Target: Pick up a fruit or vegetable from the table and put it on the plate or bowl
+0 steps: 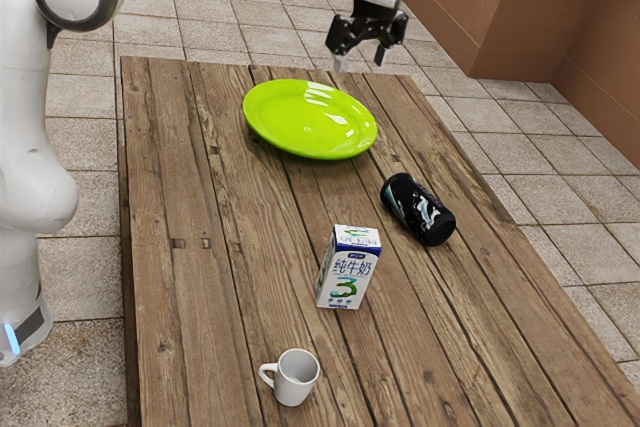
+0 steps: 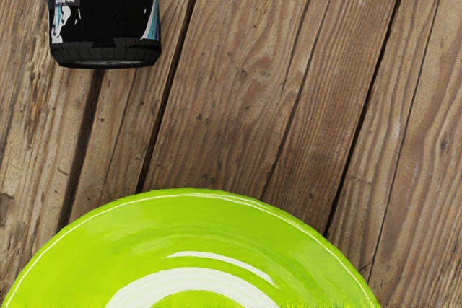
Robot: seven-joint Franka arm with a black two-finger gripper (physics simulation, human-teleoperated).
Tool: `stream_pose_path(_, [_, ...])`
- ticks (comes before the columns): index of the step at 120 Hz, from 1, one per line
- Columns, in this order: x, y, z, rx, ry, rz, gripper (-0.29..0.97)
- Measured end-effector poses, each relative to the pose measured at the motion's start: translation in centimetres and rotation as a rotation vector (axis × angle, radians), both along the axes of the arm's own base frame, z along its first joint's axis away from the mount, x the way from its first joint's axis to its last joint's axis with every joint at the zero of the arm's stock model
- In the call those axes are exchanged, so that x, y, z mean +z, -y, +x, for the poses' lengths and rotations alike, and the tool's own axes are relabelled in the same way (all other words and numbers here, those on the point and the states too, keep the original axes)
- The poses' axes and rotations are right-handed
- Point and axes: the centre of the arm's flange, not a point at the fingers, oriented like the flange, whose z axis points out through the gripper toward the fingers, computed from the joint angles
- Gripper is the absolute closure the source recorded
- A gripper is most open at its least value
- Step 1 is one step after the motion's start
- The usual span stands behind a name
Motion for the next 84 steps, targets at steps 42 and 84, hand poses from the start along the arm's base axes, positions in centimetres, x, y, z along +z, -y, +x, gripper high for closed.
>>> stream_pose_path(42, [17.9,4.1,-7.3,-0.107,0.325,0.082,0.0])
stream_pose_path(84, [10.9,8.6,-9.0,-0.246,-0.066,-0.049,0.0])
